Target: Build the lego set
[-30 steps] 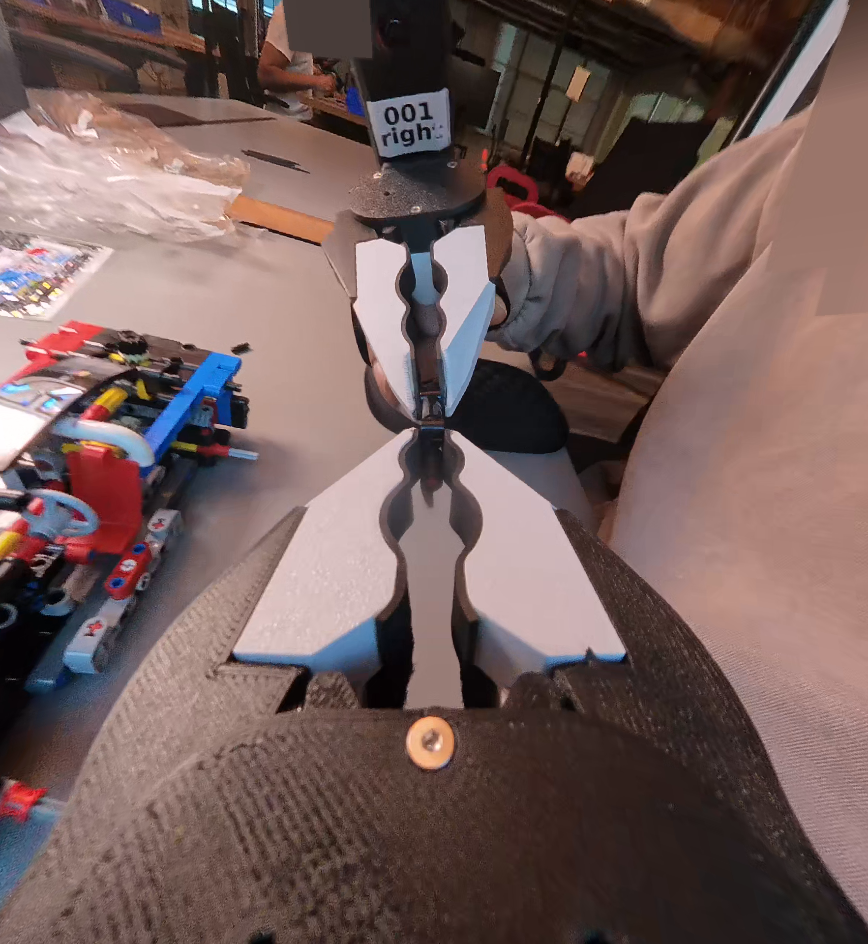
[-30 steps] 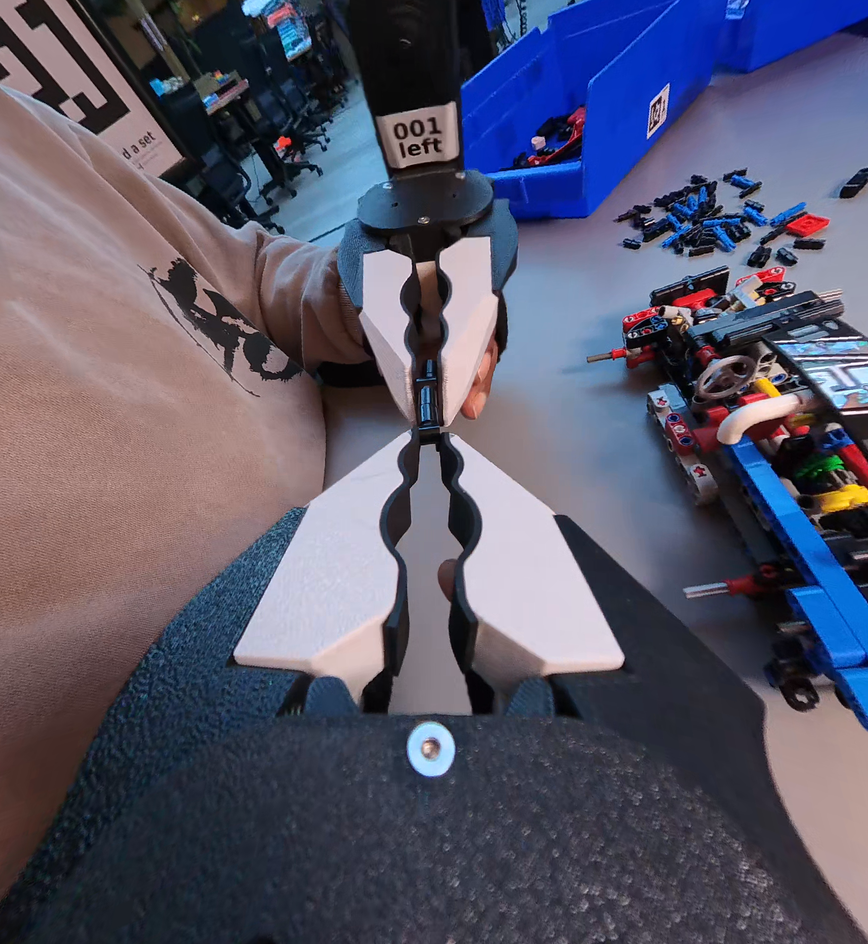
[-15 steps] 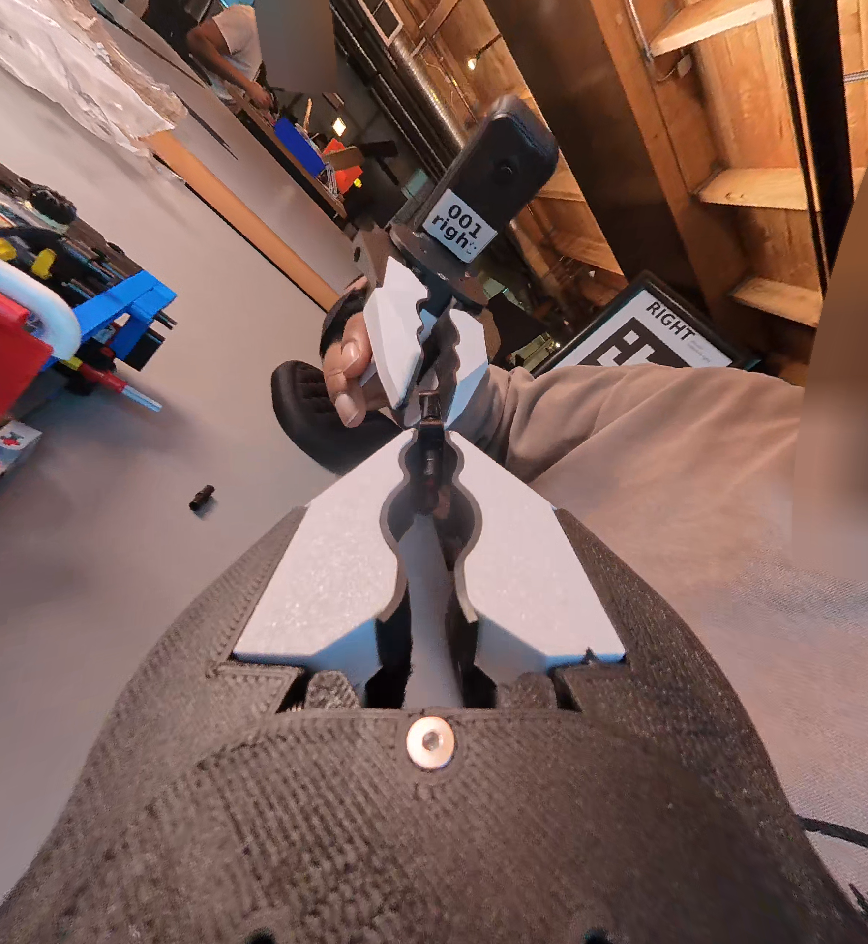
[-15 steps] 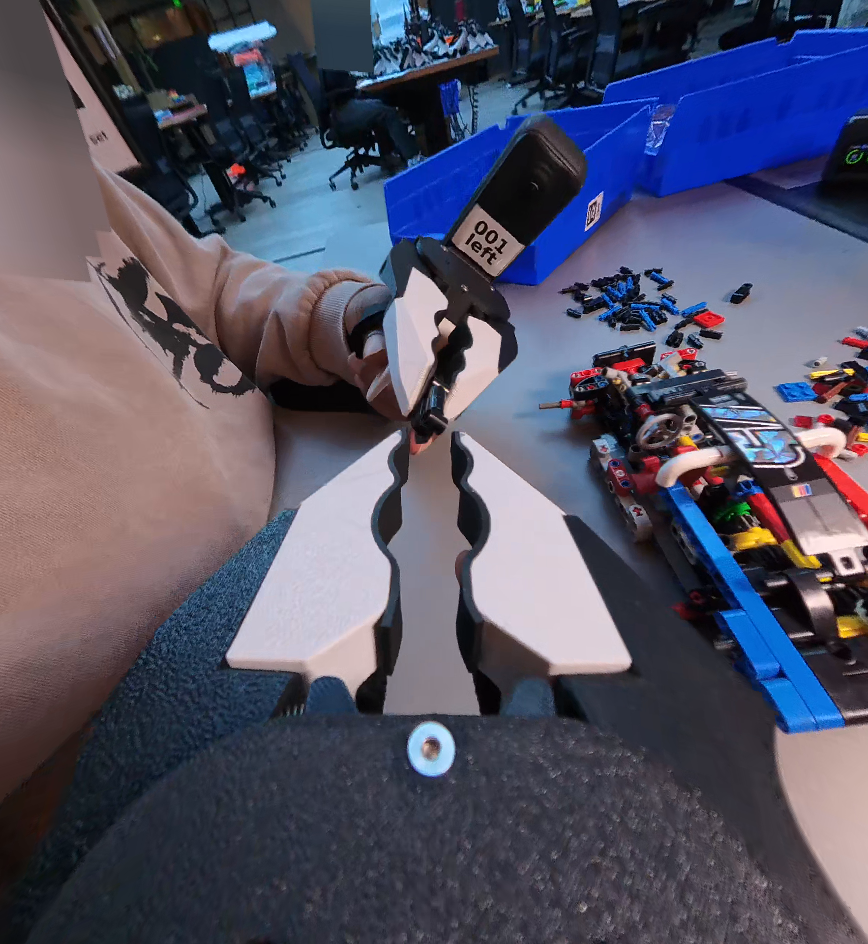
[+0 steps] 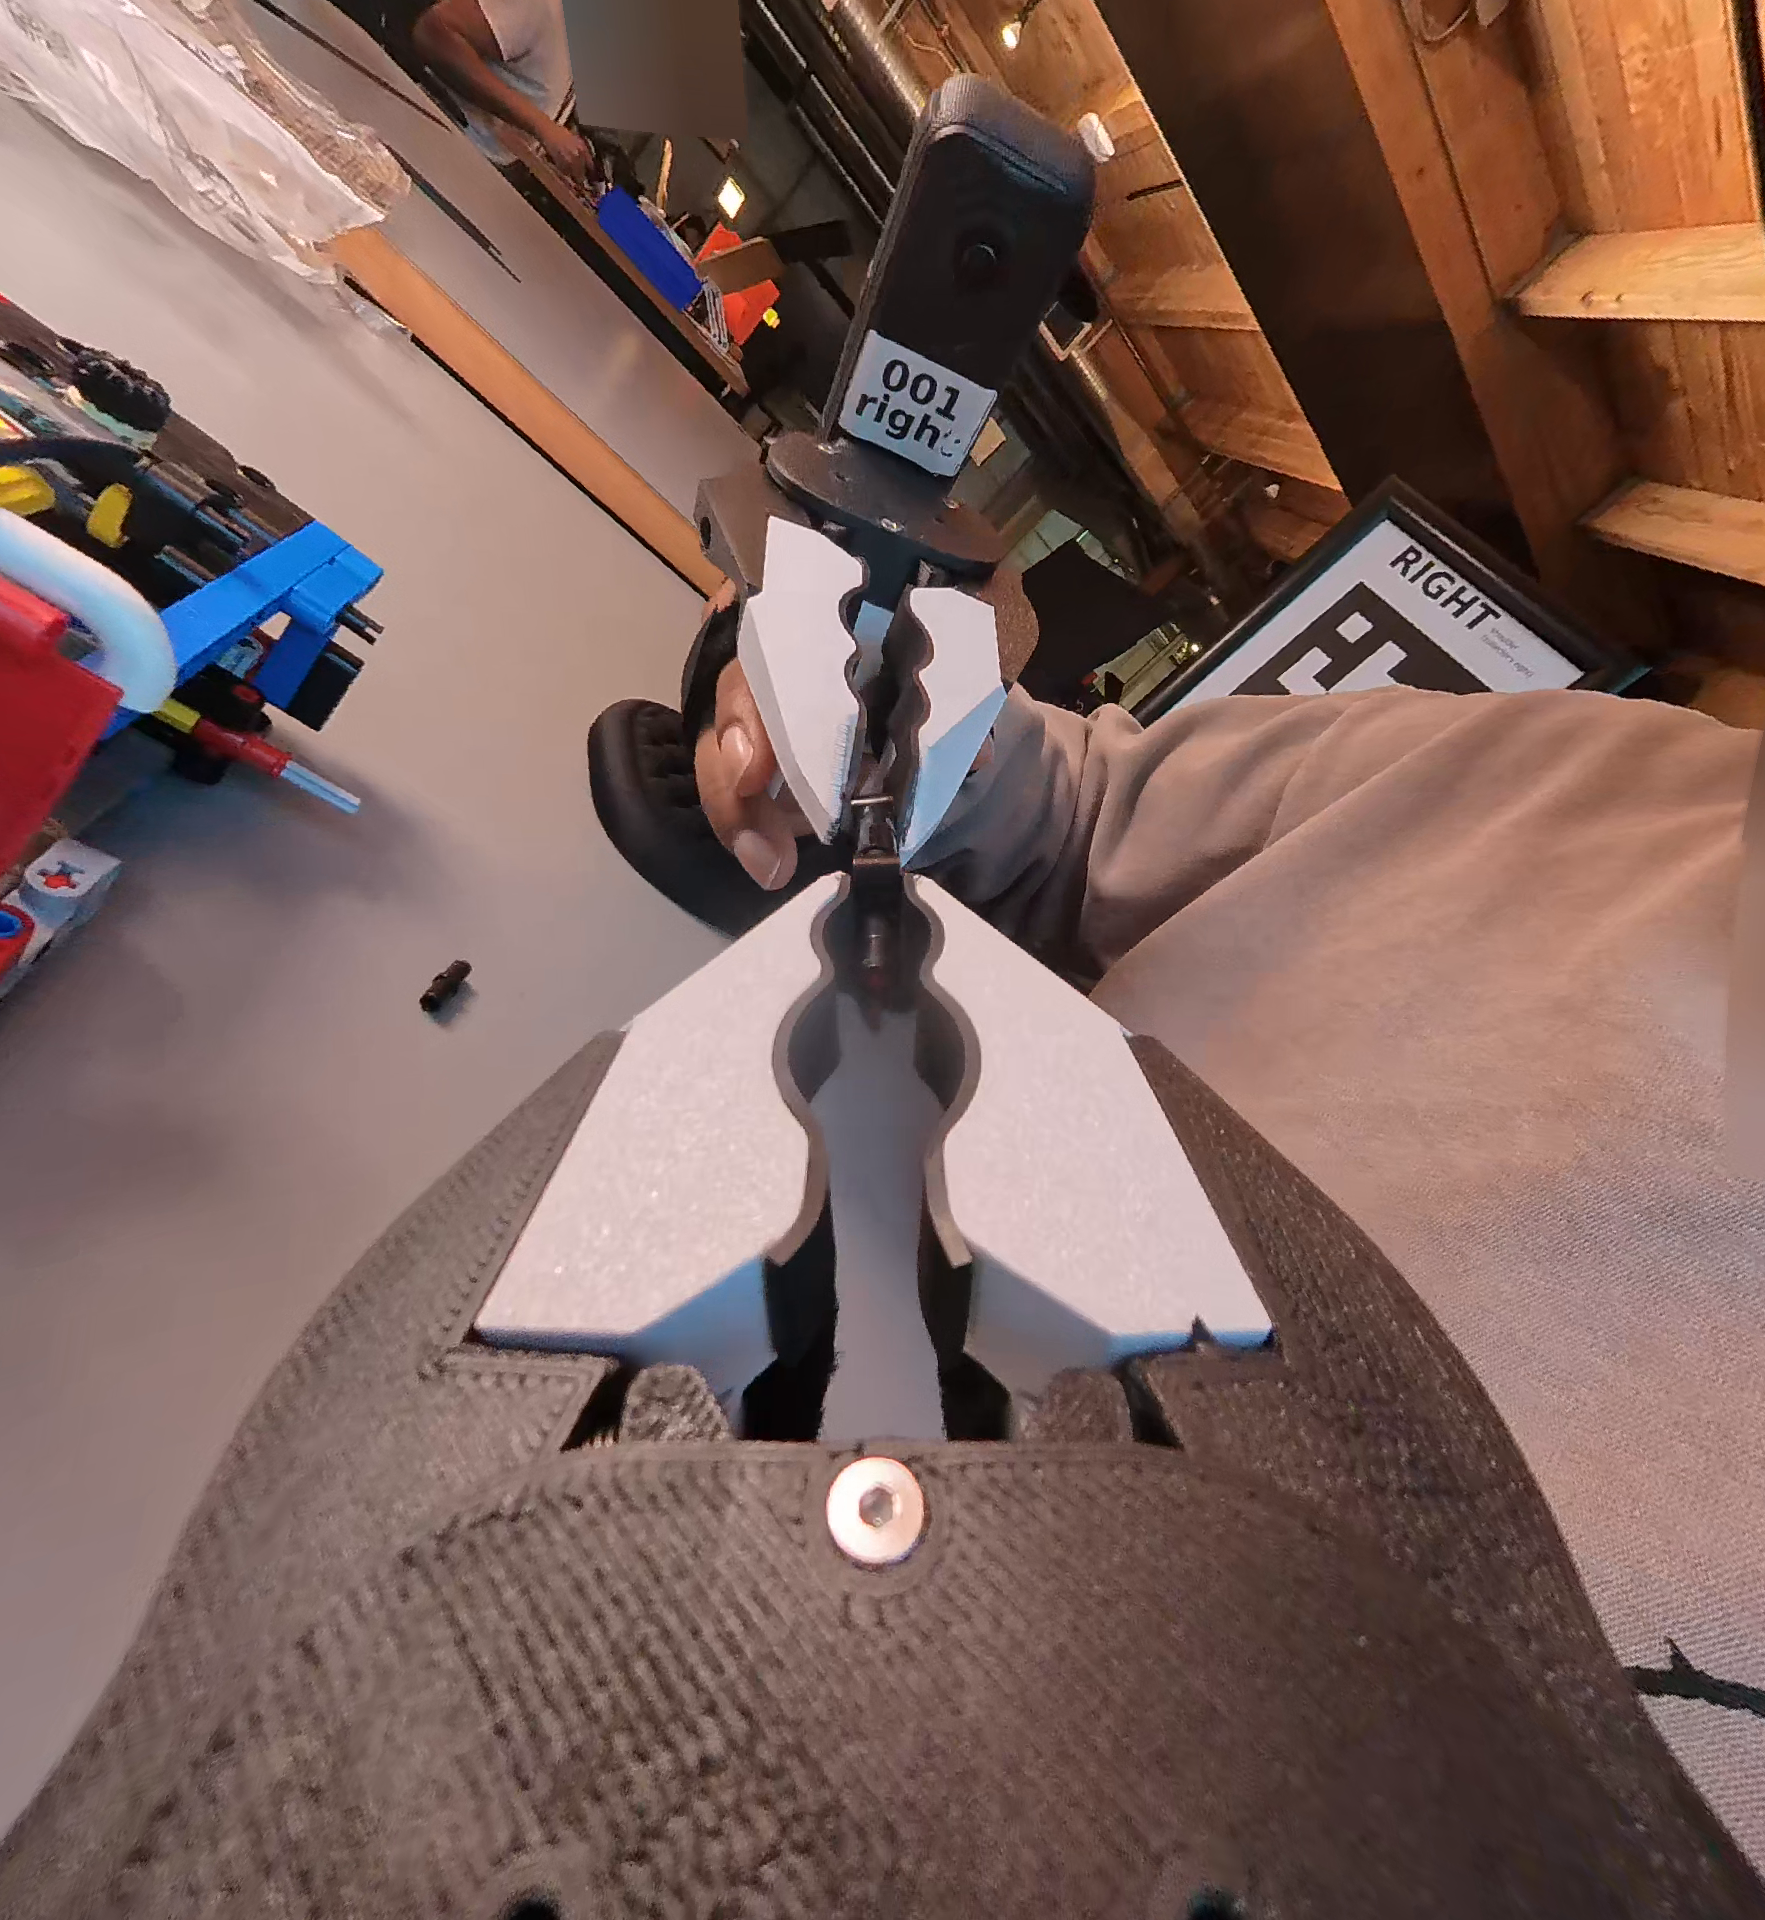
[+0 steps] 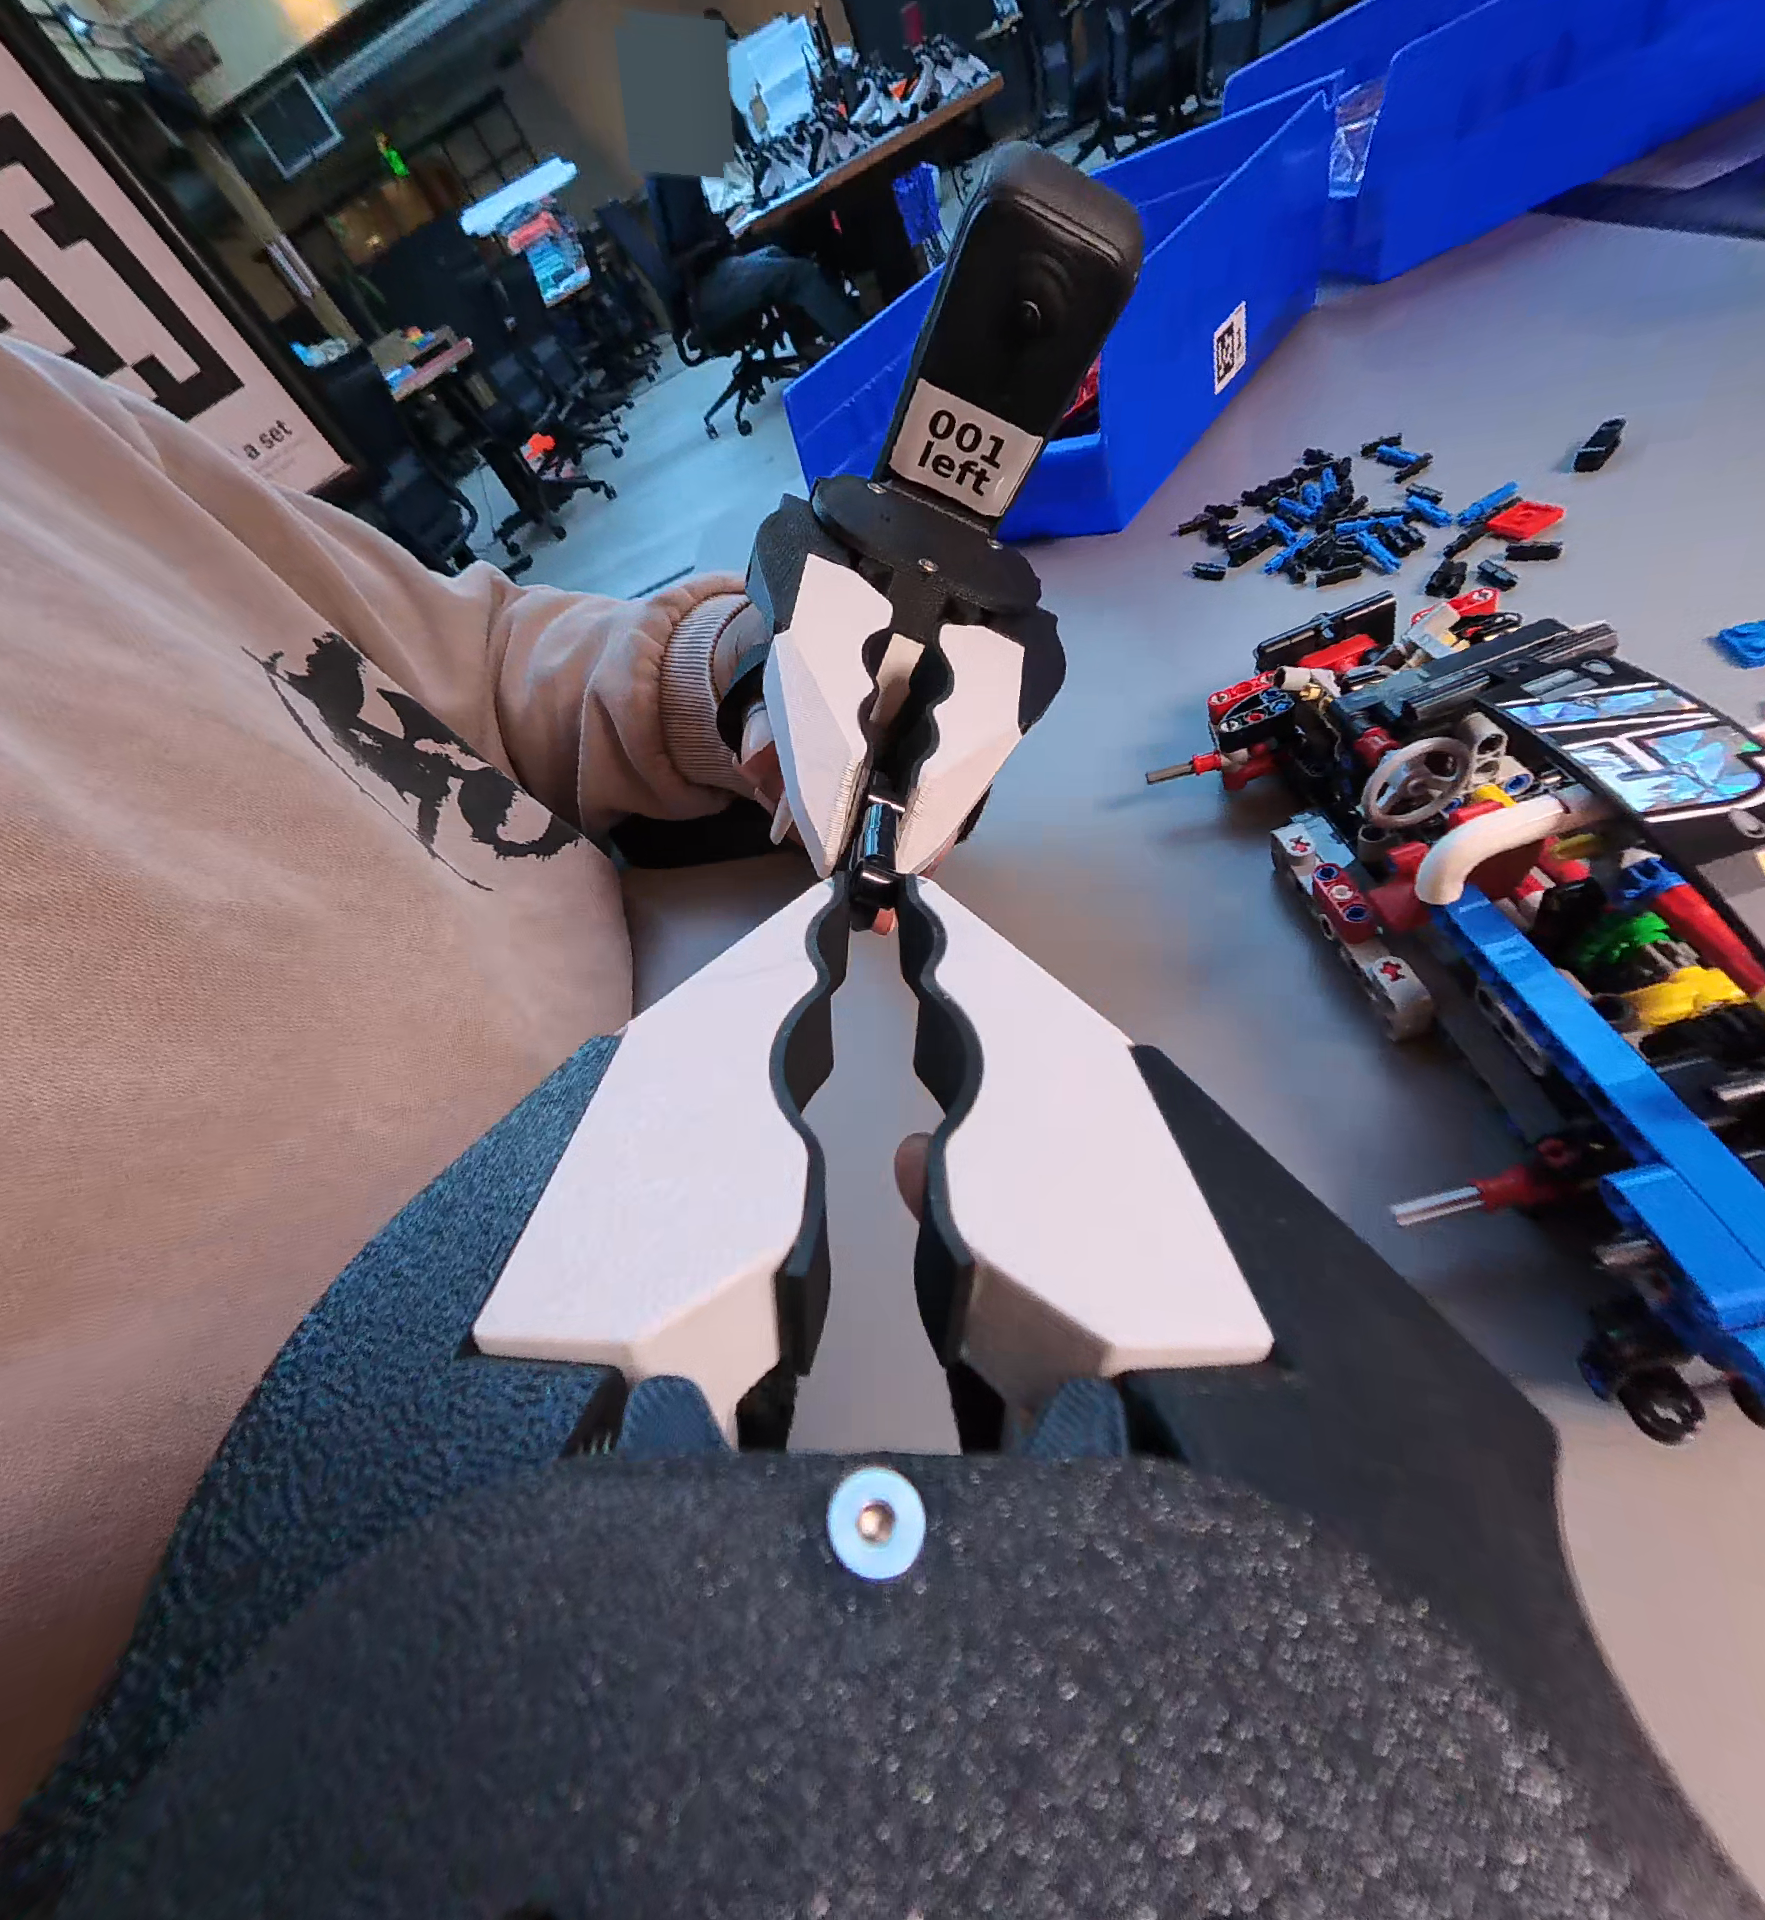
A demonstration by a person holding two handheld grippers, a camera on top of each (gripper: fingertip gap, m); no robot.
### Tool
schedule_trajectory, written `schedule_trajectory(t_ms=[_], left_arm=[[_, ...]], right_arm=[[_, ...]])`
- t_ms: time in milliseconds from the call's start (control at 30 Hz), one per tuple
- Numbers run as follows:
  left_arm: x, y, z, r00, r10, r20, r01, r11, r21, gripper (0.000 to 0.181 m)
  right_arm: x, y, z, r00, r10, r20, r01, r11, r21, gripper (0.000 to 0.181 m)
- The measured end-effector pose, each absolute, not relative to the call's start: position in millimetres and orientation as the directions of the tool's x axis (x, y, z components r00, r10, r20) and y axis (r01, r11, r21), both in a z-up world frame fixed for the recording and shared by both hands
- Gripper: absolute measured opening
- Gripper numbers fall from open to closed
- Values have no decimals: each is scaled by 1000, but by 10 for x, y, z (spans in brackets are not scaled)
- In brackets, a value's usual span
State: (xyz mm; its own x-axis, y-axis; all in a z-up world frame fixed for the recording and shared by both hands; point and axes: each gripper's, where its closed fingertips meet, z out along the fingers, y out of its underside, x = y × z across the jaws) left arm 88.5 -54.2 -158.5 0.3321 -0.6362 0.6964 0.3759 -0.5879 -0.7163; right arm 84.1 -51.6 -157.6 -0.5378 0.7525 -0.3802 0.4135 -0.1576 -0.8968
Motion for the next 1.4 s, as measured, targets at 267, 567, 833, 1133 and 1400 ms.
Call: schedule_trajectory(t_ms=[267,567,833,1133,1400], left_arm=[[908,-605,-1693,342,-640,688,279,-630,-725,4],[650,-467,-1449,333,-637,695,471,-527,-708,12],[564,-392,-1338,365,-633,682,542,-452,-709,4],[542,-443,-1494,355,-586,729,464,-566,-681,4],[664,-513,-1604,363,-581,728,387,-617,-686,4]], right_arm=[[870,-553,-1665,-566,824,33,291,237,-927,33],[677,-424,-1405,-331,943,-29,174,31,-984,11],[520,-410,-1394,-62,985,-158,73,-154,-985,11],[690,-458,-1554,-424,906,11,315,158,-936,28],[498,-427,-1550,-461,742,-488,495,-241,-835,12]])
